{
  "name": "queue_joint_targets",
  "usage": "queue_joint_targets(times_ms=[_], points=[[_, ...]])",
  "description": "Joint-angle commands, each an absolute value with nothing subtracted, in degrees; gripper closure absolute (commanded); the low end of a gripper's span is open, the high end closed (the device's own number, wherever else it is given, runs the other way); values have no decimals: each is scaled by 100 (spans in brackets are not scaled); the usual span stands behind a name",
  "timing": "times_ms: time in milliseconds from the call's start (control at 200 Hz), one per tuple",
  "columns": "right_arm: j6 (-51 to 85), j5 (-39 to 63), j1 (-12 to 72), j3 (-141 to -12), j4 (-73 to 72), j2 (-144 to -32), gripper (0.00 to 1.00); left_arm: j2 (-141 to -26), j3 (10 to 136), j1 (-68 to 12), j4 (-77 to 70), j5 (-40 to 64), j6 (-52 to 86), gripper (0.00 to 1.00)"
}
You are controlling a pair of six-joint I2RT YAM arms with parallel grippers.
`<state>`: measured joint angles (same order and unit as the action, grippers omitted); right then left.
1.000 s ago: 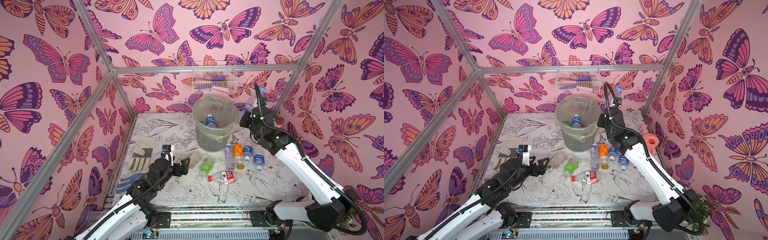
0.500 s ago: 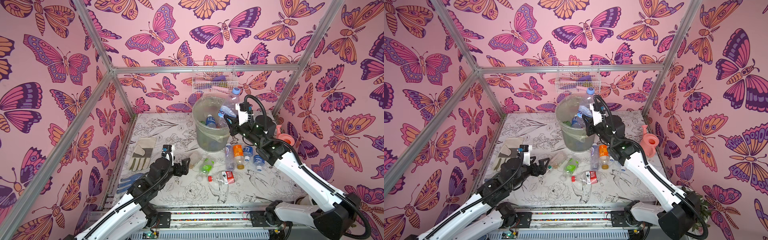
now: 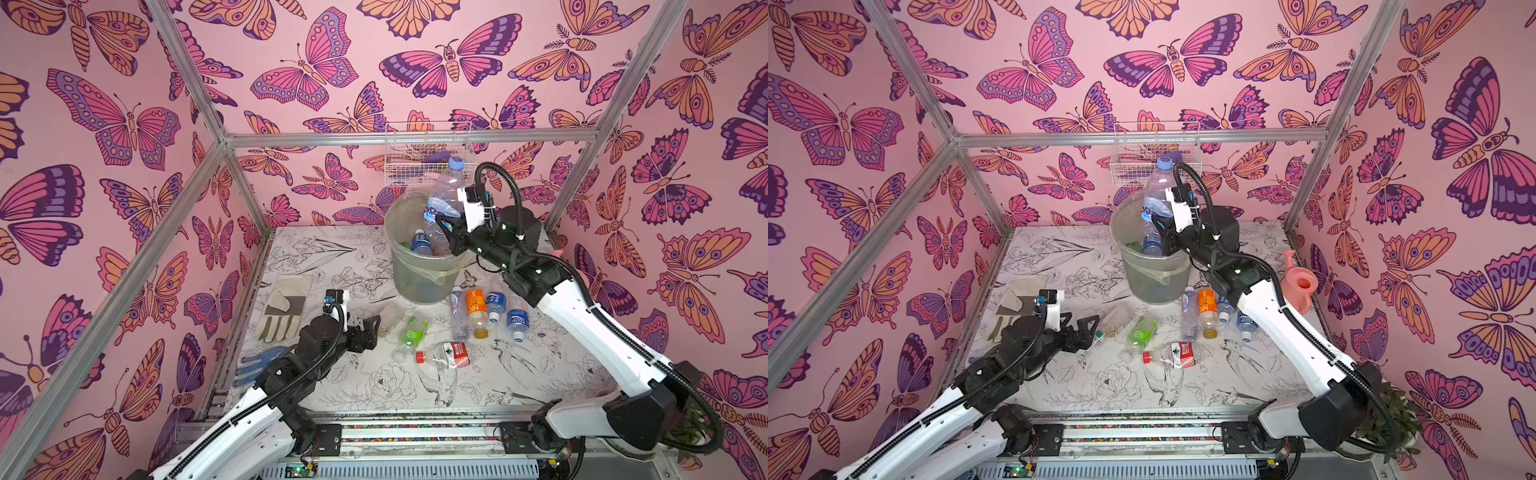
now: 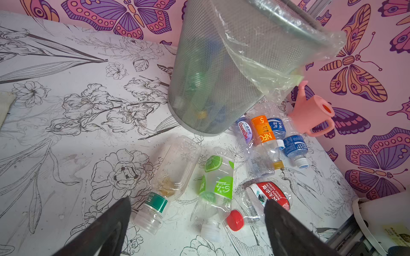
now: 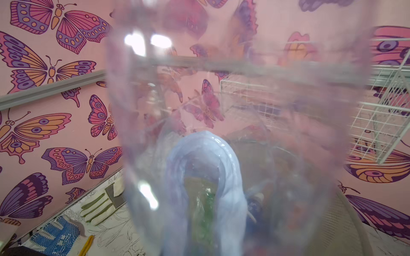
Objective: Throw the plastic bottles in the bin
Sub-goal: Throw the plastic bottle into the trash bin.
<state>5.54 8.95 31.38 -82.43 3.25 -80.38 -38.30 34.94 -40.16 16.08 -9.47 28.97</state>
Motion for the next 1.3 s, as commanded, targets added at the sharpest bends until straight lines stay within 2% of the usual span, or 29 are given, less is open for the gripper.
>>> queue_joint_targets(times_ms=[0,235,411,521,671,812,922,1297], points=[[545,791,3182,-8613,817,-8276,100,-3744,3397,-4034,1512,-949,2861,4],[603,262,3181,-9188,1583,-8774,100,-3727,3366,-4037,1510,-958,2863,4],[650,-120,3182,-9319,1740,-8913,96,-3709,3349,-4039,1520,-940,2854,4],[659,-132,3177,-9324,1731,-8928,89,-3668,3323,-4035,1514,-943,2863,4],[703,-228,3182,-9369,1799,-8947,71,-3616,3305,-4034,1519,-940,2883,4],[762,-267,3182,-9369,1816,-8913,43,-3581,3296,-4038,1525,-940,2878,4],[781,-338,3182,-9369,1819,-8883,27,-3590,3305,-4034,1529,-932,2889,4],[800,-360,3179,-9290,1766,-8692,26,-3620,3303,-4034,1525,-932,2908,4]])
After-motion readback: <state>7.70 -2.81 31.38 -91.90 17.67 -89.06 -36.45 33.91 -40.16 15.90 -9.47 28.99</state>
